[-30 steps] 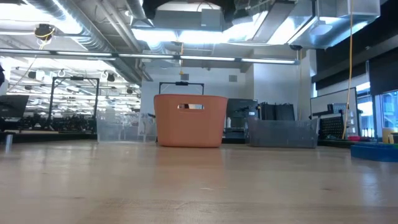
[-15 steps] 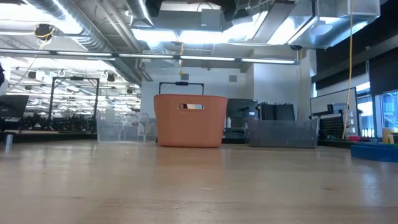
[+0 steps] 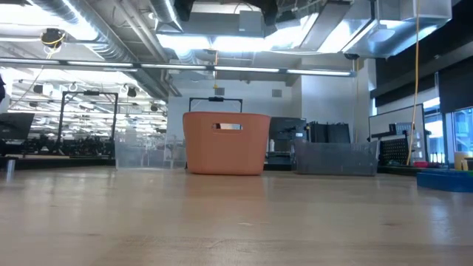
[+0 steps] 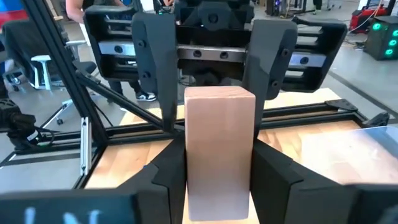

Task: Sort & place blocks by color
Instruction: Put the top right brown block into the transparent bin

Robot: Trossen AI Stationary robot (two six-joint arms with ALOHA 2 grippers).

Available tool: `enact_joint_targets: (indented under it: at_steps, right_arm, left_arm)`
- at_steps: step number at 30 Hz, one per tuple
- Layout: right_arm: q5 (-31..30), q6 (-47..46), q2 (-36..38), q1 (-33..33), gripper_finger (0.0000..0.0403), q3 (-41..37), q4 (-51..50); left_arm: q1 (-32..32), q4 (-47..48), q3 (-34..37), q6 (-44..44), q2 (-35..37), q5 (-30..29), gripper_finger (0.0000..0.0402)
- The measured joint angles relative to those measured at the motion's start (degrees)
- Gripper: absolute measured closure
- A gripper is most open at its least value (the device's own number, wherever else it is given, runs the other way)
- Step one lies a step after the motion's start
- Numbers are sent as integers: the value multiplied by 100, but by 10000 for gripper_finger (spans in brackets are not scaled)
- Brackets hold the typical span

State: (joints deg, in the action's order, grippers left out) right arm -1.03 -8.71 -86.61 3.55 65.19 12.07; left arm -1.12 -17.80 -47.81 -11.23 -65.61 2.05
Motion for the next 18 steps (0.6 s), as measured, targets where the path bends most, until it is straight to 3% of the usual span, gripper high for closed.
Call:
enact_joint_targets:
  at_steps: [6, 13, 18]
  right_arm:
    - [32, -41, 2, 3, 274, 0, -51]
    - [43, -207, 2, 2, 272, 0, -65]
    - [113, -469, 11, 0, 168, 0, -56]
  left_arm:
    - [-40, -29, 2, 44, -41, -104, 281]
    - [-40, -8, 2, 94, -35, -78, 281]
    - [-49, 231, 2, 151, 108, -21, 281]
